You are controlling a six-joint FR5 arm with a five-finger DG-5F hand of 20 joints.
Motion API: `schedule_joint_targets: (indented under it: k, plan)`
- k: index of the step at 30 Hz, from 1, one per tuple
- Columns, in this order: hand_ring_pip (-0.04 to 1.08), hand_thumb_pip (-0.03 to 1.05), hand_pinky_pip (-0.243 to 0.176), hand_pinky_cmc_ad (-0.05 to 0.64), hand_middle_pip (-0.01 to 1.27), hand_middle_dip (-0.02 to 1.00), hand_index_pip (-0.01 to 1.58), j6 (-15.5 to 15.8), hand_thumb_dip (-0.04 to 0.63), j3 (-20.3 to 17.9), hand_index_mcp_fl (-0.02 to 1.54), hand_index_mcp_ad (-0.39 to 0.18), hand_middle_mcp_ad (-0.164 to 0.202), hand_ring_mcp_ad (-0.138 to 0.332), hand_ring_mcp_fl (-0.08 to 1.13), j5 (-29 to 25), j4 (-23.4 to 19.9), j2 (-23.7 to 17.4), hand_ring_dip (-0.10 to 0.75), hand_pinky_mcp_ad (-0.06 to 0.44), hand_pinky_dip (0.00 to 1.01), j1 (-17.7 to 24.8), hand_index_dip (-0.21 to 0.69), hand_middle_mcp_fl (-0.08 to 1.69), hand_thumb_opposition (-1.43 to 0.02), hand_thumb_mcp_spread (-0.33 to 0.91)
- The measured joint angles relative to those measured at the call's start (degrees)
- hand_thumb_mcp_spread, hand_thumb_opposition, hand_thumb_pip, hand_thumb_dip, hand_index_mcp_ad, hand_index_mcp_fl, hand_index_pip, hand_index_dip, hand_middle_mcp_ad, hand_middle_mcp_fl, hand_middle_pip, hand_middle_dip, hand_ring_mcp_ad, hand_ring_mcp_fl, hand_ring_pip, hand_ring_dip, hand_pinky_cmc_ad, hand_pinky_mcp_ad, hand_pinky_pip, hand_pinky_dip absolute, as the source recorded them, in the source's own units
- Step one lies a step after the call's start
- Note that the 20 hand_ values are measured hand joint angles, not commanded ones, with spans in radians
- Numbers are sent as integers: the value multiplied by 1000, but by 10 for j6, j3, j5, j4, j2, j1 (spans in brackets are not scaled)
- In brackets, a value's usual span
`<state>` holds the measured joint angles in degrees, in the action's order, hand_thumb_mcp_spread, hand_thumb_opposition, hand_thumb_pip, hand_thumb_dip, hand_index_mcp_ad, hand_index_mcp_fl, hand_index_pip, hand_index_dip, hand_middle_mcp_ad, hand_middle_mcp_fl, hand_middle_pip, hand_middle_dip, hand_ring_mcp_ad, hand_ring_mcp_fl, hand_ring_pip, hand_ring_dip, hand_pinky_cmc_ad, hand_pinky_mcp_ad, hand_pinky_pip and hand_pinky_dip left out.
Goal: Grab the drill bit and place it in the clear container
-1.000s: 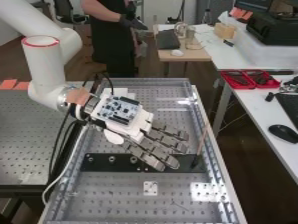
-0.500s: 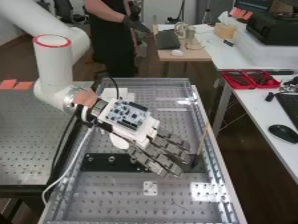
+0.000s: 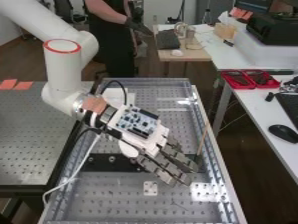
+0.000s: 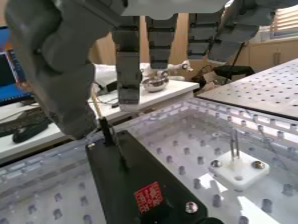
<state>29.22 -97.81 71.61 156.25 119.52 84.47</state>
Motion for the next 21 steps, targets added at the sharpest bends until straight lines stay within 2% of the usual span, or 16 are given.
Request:
schedule_joint_targets:
  k: [5, 12, 16, 21]
  plan:
    - [99, 646, -91, 173, 117, 171, 983, 4, 253, 4, 250, -59, 51, 171, -35, 2, -5, 6, 26, 122, 223, -2, 141, 54, -771, 375]
    - [99, 646, -86, 176, 117, 175, 1038, 10, 253, 9, 269, -61, 49, 169, -35, 12, -13, 12, 26, 122, 190, -6, 141, 101, -773, 382]
    - [99, 646, -75, 176, 117, 175, 1100, 11, 253, 10, 236, -59, 51, 169, -35, 20, -19, 14, 26, 126, 178, -9, 145, 103, -773, 401]
    - [99, 646, -75, 176, 117, 175, 1203, 10, 253, 12, 161, -63, 51, 169, -31, 30, -26, 16, 26, 122, 178, -13, 204, 101, -771, 403]
